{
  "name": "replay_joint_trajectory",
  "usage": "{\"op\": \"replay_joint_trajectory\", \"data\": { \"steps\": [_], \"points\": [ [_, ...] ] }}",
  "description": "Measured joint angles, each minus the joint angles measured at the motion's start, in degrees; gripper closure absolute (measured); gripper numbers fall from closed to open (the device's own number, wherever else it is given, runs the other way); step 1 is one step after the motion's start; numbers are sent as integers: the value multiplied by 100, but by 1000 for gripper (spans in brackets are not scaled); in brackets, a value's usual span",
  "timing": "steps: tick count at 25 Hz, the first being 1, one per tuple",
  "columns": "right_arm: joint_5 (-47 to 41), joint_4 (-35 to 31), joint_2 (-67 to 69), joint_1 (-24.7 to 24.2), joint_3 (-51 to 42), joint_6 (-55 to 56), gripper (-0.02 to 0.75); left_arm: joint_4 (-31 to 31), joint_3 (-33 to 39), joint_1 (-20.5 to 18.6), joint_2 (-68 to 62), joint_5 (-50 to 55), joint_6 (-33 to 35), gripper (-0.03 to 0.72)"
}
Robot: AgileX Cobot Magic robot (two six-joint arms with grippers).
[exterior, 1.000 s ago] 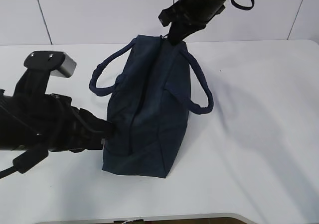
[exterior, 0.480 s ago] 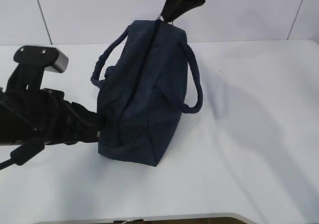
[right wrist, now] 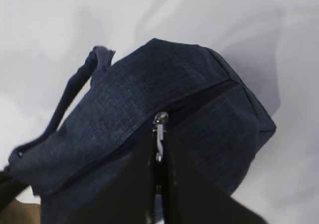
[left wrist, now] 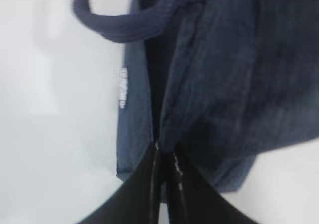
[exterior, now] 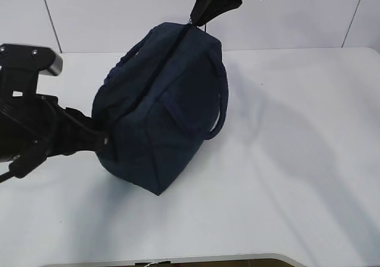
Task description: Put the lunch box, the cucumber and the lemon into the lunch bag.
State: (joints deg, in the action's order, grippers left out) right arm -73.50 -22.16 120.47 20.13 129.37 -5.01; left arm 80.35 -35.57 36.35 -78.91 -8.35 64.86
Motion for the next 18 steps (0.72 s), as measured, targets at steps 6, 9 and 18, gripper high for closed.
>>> {"op": "replay_joint_trajectory", "data": {
  "steps": [6, 9, 18],
  "points": [
    [-21, -153, 0, 0, 0, -276, 733, 39, 0, 0, 0, -1744, 13, 708],
    [-46, -289, 10, 22, 0, -369, 733, -169, 0, 10, 0, -2560, 25, 708],
    [-38, -258, 32, 45, 9, -713, 733, -636, 0, 10, 0, -2880, 33, 708]
  ]
}}
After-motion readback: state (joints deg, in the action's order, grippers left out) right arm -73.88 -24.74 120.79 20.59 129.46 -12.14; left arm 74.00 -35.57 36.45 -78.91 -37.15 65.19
